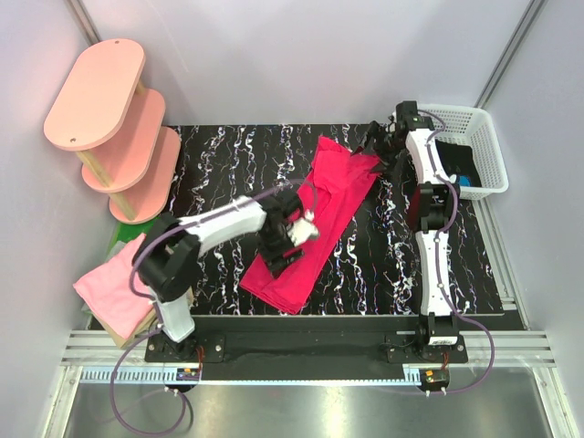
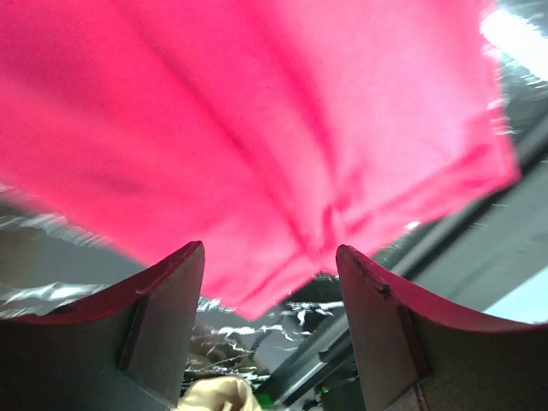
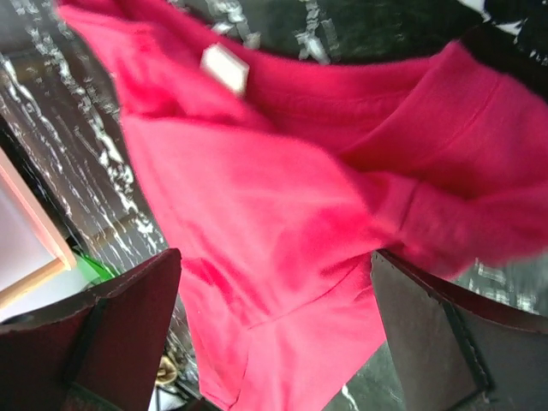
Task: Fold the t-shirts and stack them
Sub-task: Rotate the tshirt 60 degrees, then grab the bottom of the folded rectangular tshirt with right arm
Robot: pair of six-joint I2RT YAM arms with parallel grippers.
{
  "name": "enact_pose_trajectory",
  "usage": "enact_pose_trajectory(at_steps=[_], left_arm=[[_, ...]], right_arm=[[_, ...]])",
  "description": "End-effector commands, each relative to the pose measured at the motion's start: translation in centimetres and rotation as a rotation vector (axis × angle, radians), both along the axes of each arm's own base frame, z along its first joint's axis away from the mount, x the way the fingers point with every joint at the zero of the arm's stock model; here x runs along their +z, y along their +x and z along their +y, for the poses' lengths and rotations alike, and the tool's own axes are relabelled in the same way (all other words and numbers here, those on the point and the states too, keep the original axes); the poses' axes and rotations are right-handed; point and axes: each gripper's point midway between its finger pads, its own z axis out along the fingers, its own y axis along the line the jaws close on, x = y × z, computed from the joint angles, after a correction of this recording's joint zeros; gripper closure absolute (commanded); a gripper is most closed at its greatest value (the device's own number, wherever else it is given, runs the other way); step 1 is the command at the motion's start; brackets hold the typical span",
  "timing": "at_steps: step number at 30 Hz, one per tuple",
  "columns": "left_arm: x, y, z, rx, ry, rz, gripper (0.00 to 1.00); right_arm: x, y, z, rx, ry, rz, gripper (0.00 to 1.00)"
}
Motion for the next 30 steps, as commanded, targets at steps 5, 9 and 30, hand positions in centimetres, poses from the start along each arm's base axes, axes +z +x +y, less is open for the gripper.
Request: enact_pose_trajectory(at_steps=[5, 9, 30], left_arm=[[19.4, 7.5, 1.9, 0.232, -0.532, -0.334, 0.30], [20.8, 8.8, 7.9, 0.412, -0.542, -0.418, 0.29], [15.9, 10.1, 19.1, 0.887, -0.442, -0.418, 0.30]], right_arm=[[13.7, -4.3, 4.1, 0.123, -0.183, -0.252, 0.00], [11.9, -11.1, 9.9, 0.310, -0.384, -0.229, 0.00], [7.5, -45.0, 27.6, 1.037, -0.825, -0.607, 0.00]])
